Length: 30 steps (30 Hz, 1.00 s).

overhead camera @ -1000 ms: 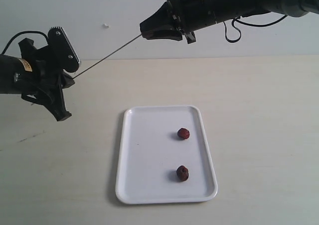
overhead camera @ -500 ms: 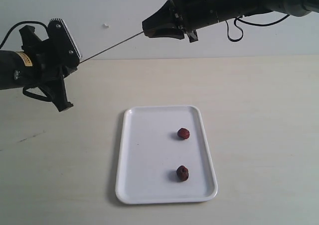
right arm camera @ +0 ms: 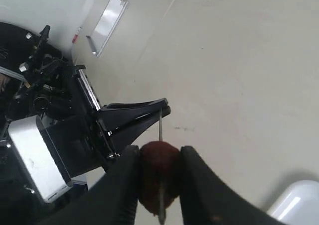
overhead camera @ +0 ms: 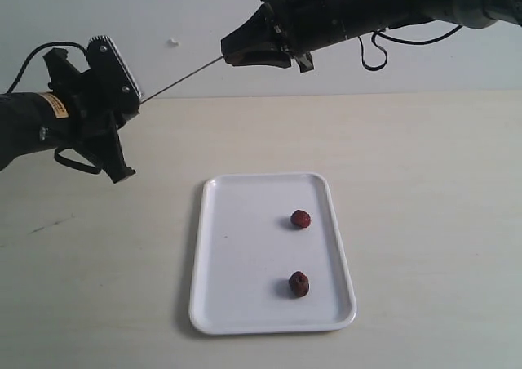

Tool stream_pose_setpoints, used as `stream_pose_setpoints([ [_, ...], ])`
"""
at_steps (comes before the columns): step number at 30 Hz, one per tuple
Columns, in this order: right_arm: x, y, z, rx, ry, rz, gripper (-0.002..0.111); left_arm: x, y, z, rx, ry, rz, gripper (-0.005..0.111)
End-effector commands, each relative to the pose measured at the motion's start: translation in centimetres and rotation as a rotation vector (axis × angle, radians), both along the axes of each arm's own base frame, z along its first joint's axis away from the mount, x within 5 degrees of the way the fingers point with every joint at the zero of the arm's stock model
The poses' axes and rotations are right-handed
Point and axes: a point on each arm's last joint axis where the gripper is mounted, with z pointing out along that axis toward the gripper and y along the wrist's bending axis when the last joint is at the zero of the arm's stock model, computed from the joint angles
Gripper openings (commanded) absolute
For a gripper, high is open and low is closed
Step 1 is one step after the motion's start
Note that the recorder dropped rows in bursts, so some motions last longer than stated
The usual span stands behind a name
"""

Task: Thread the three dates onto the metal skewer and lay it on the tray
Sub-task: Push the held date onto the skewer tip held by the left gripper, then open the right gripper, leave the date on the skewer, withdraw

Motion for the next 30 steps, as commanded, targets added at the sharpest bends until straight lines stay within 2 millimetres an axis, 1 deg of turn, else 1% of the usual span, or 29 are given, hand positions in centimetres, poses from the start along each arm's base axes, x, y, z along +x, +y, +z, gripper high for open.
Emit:
stream_pose_setpoints([
  [1, -0.2, 0.2, 0.9, 0.001, -0.026, 0.013, 0.024, 0.1, -0.3, 0.3, -0.123, 0.003, 0.052, 0.0],
  [4, -0.2, 0.1, 0.9, 0.0, -0.028, 0.013, 0.024, 0.0, -0.5, 0.3, -0.158, 0.017, 0.065, 0.0],
  [6, -0.2, 0.1, 0.9, -0.001, -0.033, 0.015, 0.024, -0.3, -1.4, 0.3, -0.17, 0.024, 0.049, 0.0],
  [8, -0.2, 0.1, 0.9, -0.001, -0.035, 0.016, 0.024, -0.9, -3.0, 0.6, -0.18, 0.007, -0.001, 0.0],
  [10, -0.2, 0.1, 0.9, -0.003, -0.035, 0.016, 0.024, -0.9, -3.9, 1.0, -0.194, 0.001, -0.019, 0.0],
  [13, -0.2, 0.1, 0.9, -0.006, -0.035, 0.017, 0.026, -0.7, -4.0, 1.5, -0.228, -0.001, -0.008, 0.0],
  [15, -0.2, 0.1, 0.9, -0.006, -0.035, 0.017, 0.03, -0.6, -4.1, 1.7, -0.25, 0.0, 0.002, 0.0],
  [16, -0.2, 0.1, 0.9, -0.006, -0.035, 0.017, 0.035, -0.5, -4.1, 1.7, -0.26, 0.003, 0.007, 0.0],
  [17, -0.2, 0.1, 0.9, -0.006, -0.035, 0.017, 0.044, -0.5, -4.1, 1.8, -0.269, 0.001, 0.009, 0.0],
  [21, -0.2, 0.1, 0.9, -0.006, -0.035, 0.017, 0.067, -0.5, -4.1, 1.8, -0.271, 0.0, 0.01, 0.0],
  [22, -0.2, 0.1, 0.9, -0.006, -0.035, 0.017, 0.069, -0.5, -4.1, 1.8, -0.271, 0.0, 0.01, 0.0],
  [26, -0.2, 0.0, 1.1, -0.011, -0.046, 0.018, 0.069, -0.5, -4.1, 1.7, -0.267, 0.009, 0.012, 0.0],
  [28, -0.3, -0.8, 1.6, -0.022, -0.061, 0.006, 0.069, -0.6, -4.1, 1.6, -0.255, 0.025, 0.014, 0.0],
  [30, -0.3, -2.1, 2.4, -0.045, -0.081, -0.017, 0.069, -0.7, -4.0, 1.4, -0.223, 0.036, 0.007, 0.0],
])
